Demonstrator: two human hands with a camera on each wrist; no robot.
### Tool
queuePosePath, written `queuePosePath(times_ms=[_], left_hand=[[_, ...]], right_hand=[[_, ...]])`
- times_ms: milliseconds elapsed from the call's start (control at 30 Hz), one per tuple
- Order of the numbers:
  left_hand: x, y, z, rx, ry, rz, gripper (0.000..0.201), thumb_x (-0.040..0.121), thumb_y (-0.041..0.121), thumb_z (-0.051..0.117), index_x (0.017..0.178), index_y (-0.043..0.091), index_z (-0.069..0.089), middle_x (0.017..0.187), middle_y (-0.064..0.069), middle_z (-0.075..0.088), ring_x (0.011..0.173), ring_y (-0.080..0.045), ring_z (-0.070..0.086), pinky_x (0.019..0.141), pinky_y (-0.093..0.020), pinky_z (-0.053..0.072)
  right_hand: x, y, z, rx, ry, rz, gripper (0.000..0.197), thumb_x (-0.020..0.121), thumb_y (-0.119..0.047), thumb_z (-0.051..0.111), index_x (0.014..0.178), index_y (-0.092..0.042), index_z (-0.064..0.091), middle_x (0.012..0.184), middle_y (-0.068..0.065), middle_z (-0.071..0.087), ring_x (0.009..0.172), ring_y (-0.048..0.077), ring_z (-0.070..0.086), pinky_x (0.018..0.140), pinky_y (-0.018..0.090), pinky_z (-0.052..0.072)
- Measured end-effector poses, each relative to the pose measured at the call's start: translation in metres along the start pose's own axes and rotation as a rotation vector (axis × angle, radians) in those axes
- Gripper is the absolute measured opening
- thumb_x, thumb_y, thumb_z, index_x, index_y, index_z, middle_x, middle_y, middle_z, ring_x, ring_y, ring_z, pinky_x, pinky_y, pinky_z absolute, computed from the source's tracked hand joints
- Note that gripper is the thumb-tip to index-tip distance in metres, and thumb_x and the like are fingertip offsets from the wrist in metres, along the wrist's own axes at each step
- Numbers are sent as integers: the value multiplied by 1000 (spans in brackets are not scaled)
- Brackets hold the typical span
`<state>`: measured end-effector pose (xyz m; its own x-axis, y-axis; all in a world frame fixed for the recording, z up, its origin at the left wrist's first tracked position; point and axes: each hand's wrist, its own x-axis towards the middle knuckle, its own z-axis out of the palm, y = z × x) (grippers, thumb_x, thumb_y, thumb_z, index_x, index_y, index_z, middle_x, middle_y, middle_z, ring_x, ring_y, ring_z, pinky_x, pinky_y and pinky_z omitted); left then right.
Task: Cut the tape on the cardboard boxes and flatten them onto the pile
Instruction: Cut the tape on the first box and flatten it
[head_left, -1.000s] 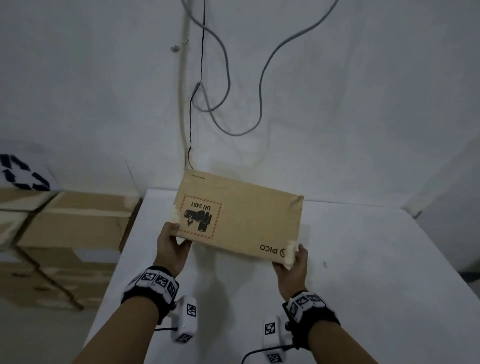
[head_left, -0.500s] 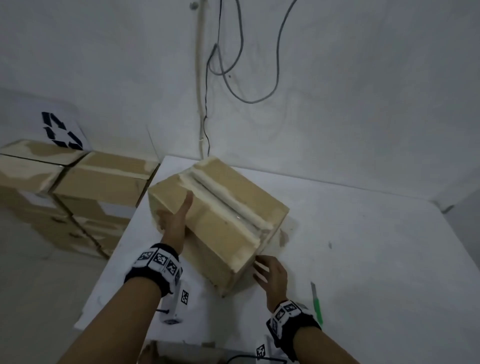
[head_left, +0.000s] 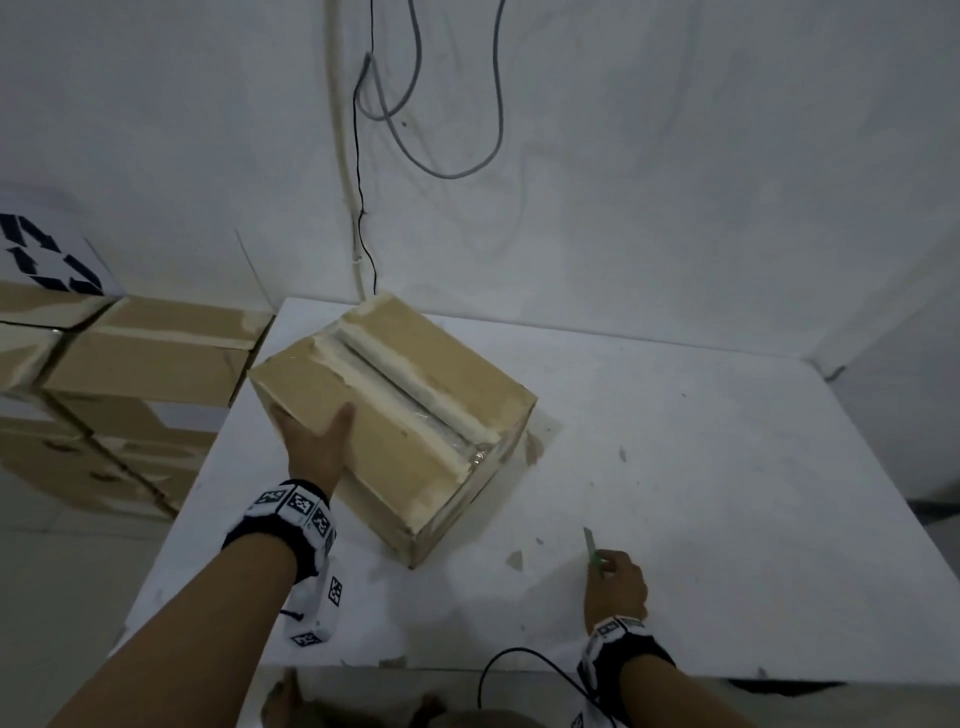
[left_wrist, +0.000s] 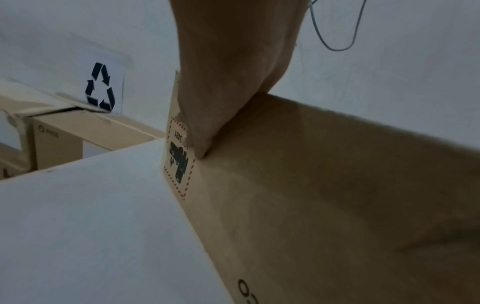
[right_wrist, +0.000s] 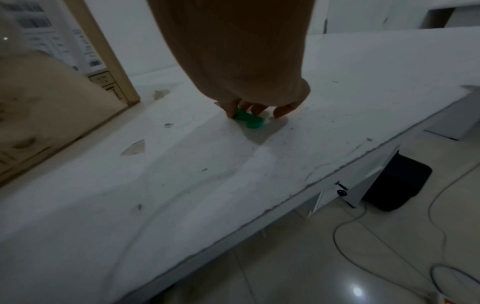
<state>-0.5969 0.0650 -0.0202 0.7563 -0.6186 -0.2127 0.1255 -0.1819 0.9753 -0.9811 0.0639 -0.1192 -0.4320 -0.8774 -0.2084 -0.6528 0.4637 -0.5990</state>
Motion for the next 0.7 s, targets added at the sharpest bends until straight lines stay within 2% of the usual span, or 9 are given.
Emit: queuePosePath(times_ms=[100,233,333,367,433,467,533,633,700], left_hand=[[5,3,-3,29,-71,-3,108,81,37,73,152,23,-7,152,-8,30,133,-27,38,111,-49,33],[12,12,-2,85,-104,-18,109,81,39,72,153,20,-7,154,-9,26,136,-29,35,112,-48,30],[14,23,0,188,-124,-58,114,81,43,71,151,17,-14,156,-12,22,138,-32,32,112,-48,29],[16,28,1,269,-116,-57,116,81,46,70,150,15,-17,158,-12,16,140,-32,28,113,-49,26],[16,35,4,631,-82,51,111,85,55,60,149,14,-21,161,-10,-4,147,-28,8,117,-52,12],[17,38,6,838,-63,144,103,89,56,52,150,15,-19,160,-8,-12,148,-26,-3,117,-52,4],[21,45,11,1048,-89,302,85,96,50,40,151,16,-15,159,-6,-17,148,-23,-11,117,-51,-5],[27,53,20,1098,-181,418,70,99,41,32,153,20,-7,160,-4,-13,148,-21,-10,117,-53,-7],[29,53,24,1192,-272,460,65,100,45,26,154,23,-4,161,-2,-12,148,-20,-9,116,-57,-6]], right_hand=[[3,-3,8,20,-57,-47,19,93,-9,60,109,-6,69,107,21,66,99,40,62,80,38,48],[7,-37,20,135,-46,-164,15,89,1,63,101,5,71,98,29,63,90,43,63,83,47,53],[13,-99,13,321,55,-241,16,90,2,60,105,6,64,101,23,62,90,31,58,81,36,46],[15,-125,8,387,101,-273,15,91,2,60,105,4,62,101,21,62,89,29,57,79,34,44],[20,-175,-3,494,148,-355,12,91,1,59,103,0,60,97,16,63,87,27,58,76,33,44],[23,-198,-7,526,129,-410,10,91,0,59,101,-2,60,96,12,63,87,28,59,75,33,45],[25,-242,-12,543,26,-521,5,92,-3,60,96,-6,59,93,8,61,90,31,61,74,35,48],[21,-290,-4,443,-136,-659,9,93,-16,63,88,-9,61,86,5,64,82,28,63,74,45,55],[9,-316,10,387,-271,-670,15,92,-28,67,89,-13,67,84,3,67,78,23,64,72,39,56]])
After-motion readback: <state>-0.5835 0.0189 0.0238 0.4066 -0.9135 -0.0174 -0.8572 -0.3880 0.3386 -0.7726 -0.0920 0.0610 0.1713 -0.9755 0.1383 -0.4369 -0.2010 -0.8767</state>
